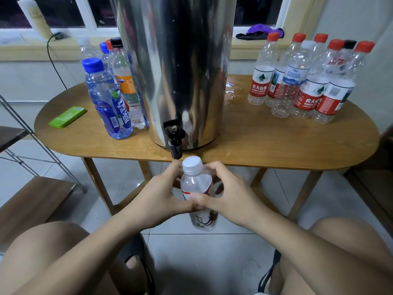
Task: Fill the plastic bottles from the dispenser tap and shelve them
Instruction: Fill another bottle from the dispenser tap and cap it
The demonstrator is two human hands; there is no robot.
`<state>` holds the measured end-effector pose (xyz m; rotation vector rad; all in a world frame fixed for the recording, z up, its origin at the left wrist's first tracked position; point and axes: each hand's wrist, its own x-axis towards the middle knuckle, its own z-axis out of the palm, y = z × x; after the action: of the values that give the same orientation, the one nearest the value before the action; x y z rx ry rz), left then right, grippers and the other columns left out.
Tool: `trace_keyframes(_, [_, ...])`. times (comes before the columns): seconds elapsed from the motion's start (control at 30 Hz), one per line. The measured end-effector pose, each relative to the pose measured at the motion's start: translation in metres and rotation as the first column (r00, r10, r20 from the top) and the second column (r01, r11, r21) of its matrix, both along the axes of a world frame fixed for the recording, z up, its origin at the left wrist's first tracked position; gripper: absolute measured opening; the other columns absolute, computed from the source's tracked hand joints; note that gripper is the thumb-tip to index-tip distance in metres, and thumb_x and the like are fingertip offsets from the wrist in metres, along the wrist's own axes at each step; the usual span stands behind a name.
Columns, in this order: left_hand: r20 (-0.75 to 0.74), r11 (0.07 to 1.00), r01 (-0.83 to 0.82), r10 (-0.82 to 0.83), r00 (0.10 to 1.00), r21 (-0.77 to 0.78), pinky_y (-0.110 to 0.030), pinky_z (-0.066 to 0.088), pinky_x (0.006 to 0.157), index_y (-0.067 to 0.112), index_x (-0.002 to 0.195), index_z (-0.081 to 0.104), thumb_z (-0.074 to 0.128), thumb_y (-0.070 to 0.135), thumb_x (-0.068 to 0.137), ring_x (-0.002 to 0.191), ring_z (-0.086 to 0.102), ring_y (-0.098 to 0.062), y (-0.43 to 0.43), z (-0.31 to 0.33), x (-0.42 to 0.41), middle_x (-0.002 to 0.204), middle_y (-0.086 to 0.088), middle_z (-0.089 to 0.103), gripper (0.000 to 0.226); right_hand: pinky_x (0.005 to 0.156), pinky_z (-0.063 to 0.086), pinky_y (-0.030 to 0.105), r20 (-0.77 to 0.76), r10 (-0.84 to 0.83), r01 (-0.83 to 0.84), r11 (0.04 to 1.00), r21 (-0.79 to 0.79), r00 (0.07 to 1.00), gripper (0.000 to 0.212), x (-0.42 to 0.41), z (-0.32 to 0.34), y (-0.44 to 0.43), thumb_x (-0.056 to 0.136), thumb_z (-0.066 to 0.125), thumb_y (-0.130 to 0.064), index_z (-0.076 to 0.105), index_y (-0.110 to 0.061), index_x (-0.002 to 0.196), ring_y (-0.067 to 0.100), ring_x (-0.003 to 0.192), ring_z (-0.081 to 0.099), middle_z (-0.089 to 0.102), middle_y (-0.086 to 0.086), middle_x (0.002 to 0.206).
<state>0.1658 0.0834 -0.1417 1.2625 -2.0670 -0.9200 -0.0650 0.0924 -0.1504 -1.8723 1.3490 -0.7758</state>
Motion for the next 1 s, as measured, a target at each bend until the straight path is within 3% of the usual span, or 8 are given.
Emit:
trace_keyframes(0.17, [0.011, 1.0, 0.005, -0.005, 1.0, -0.018, -0.022, 0.059, 0.08, 0.042, 0.133, 0.063, 0.091, 0.059, 0.076, 0.11, 0.071, 0.001, 0.001, 0.01, 0.01, 0.118, 0.028, 0.071, 0.065, 0.088, 0.059, 0.039, -0.124, 0.101, -0.097, 0.995, 0.036, 0.987, 0.05, -0.012, 0.006, -0.008, 0.084, 0.081, -0.063, 0.064, -0.042, 0.125, 0.004, 0.099, 0.069, 0.074, -0.016, 0.108])
trace_keyframes(0.33, [0.075, 0.986, 0.127, -0.119, 0.99, -0.107, -0.03, 0.059, 0.092, 0.04, 0.136, 0.07, 0.078, 0.049, 0.095, 0.127, 0.065, -0.007, -0.002, 0.014, 0.019, 0.134, 0.026, 0.069, 0.043, 0.089, 0.056, 0.022, -0.311, 0.21, -0.19, 0.977, 0.096, 0.927, 0.067, -0.023, 0.009, -0.011, 0.081, 0.083, -0.07, 0.06, -0.046, 0.139, -0.004, 0.107, 0.064, 0.069, -0.019, 0.121])
trace_keyframes(0.43, [0.115, 0.982, 0.174, -0.166, 0.979, -0.07, -0.036, 0.058, 0.095, 0.041, 0.138, 0.069, 0.08, 0.034, 0.098, 0.128, 0.065, -0.011, -0.006, 0.013, 0.023, 0.136, 0.023, 0.067, 0.042, 0.087, 0.057, 0.025, -0.31, 0.213, -0.193, 0.977, 0.095, 0.926, 0.062, -0.024, 0.008, -0.012, 0.081, 0.083, -0.069, 0.062, -0.045, 0.134, -0.001, 0.102, 0.065, 0.07, -0.018, 0.115])
trace_keyframes(0.53, [0.125, 0.981, 0.18, -0.17, 0.977, -0.07, -0.032, 0.058, 0.091, 0.038, 0.138, 0.071, 0.083, 0.029, 0.096, 0.123, 0.066, -0.012, -0.011, 0.01, 0.027, 0.13, 0.019, 0.068, 0.044, 0.078, 0.056, 0.029, -0.276, 0.195, -0.175, 0.98, 0.097, 0.941, 0.053, -0.022, 0.003, -0.012, 0.08, 0.085, -0.066, 0.063, -0.043, 0.122, 0.005, 0.09, 0.067, 0.072, -0.011, 0.101])
trace_keyframes(0.6, [0.097, 0.985, 0.152, -0.145, 0.985, -0.077, -0.026, 0.058, 0.088, 0.036, 0.134, 0.074, 0.085, 0.032, 0.093, 0.117, 0.068, -0.01, -0.012, 0.011, 0.028, 0.124, 0.02, 0.071, 0.043, 0.073, 0.054, 0.024, -0.225, 0.186, -0.165, 0.98, 0.111, 0.956, 0.052, -0.021, 0.002, -0.011, 0.078, 0.089, -0.062, 0.064, -0.041, 0.118, 0.004, 0.085, 0.068, 0.074, -0.01, 0.096])
trace_keyframes(0.7, [0.072, 0.985, 0.13, -0.122, 0.99, -0.116, -0.02, 0.055, 0.087, 0.032, 0.13, 0.077, 0.084, 0.041, 0.089, 0.113, 0.07, -0.012, -0.011, 0.013, 0.028, 0.119, 0.017, 0.073, 0.042, 0.079, 0.06, 0.03, -0.163, 0.185, -0.165, 0.978, 0.126, 0.969, 0.054, -0.019, 0.002, -0.008, 0.075, 0.092, -0.062, 0.066, -0.041, 0.116, 0.004, 0.092, 0.071, 0.075, -0.013, 0.103])
trace_keyframes(0.9, [0.065, 0.976, 0.102, -0.091, 0.994, -0.19, -0.016, 0.052, 0.085, 0.028, 0.122, 0.079, 0.086, 0.032, 0.092, 0.103, 0.072, -0.012, -0.007, 0.009, 0.023, 0.115, 0.017, 0.074, 0.031, 0.081, 0.06, 0.033, -0.157, 0.154, -0.144, 0.987, 0.074, 0.975, 0.058, -0.015, -0.001, -0.004, 0.074, 0.091, -0.065, 0.065, -0.041, 0.121, 0.005, 0.096, 0.07, 0.073, -0.015, 0.106])
trace_keyframes(1.0, [0.05, 0.974, 0.065, -0.055, 0.997, -0.218, -0.013, 0.051, 0.08, 0.025, 0.116, 0.079, 0.079, 0.044, 0.095, 0.097, 0.071, -0.009, -0.004, 0.008, 0.021, 0.108, 0.017, 0.074, 0.028, 0.081, 0.058, 0.03, -0.176, 0.117, -0.112, 0.993, 0.038, 0.978, 0.06, -0.012, -0.002, -0.001, 0.073, 0.091, -0.067, 0.064, -0.043, 0.121, 0.002, 0.097, 0.067, 0.07, -0.017, 0.107])
